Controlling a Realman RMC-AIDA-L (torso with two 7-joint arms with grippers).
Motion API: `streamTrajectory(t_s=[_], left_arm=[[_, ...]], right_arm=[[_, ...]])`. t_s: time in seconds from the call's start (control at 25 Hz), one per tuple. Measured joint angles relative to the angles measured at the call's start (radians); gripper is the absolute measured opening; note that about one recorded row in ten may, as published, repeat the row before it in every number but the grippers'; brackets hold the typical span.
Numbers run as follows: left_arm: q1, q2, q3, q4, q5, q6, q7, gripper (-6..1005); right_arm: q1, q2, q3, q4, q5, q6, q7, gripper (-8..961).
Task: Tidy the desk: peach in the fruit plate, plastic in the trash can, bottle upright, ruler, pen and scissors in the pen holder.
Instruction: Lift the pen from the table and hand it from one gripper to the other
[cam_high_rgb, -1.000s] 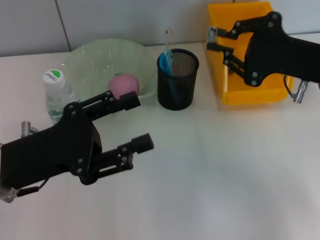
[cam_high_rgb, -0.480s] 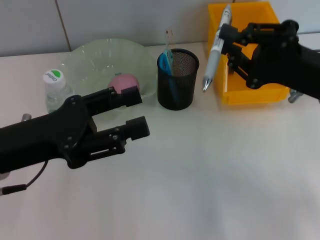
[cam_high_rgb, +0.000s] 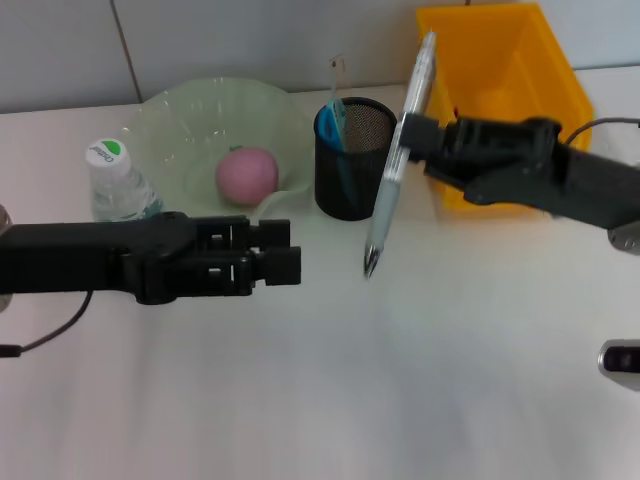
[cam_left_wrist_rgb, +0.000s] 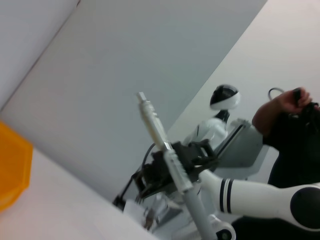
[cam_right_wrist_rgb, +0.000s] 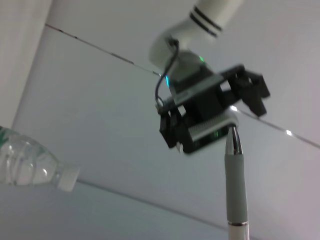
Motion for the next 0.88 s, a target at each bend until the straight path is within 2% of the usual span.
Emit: streamTrajectory(t_s=[0.16, 0.36, 0.76, 0.88], left_arm=[[-0.043, 0.017, -0.009, -0.009, 0.053, -0.02, -0.091, 705], [-0.078, 0.018, -0.017, -0.015, 0.107, -0.033, -0.158, 704], [-0.12, 0.009, -0.018, -0.039, 0.158, -0.042, -0.242, 704], [-0.133, -0.004, -0.02, -0.067, 0.18, -0.035, -0.236, 705]], right_arm=[[-0.004, -0.005, -0.059, -0.001, -0.004, 0.007, -0.08, 193], [-0.001, -0.01, -0.108, -0.001, -0.007, 0.01, -0.155, 197], [0.023, 0.009, -0.156, 0.021, -0.007, 0.013, -0.233, 205], [0.03, 0.015, -0.163, 0.033, -0.007, 0.011, -0.258, 207]])
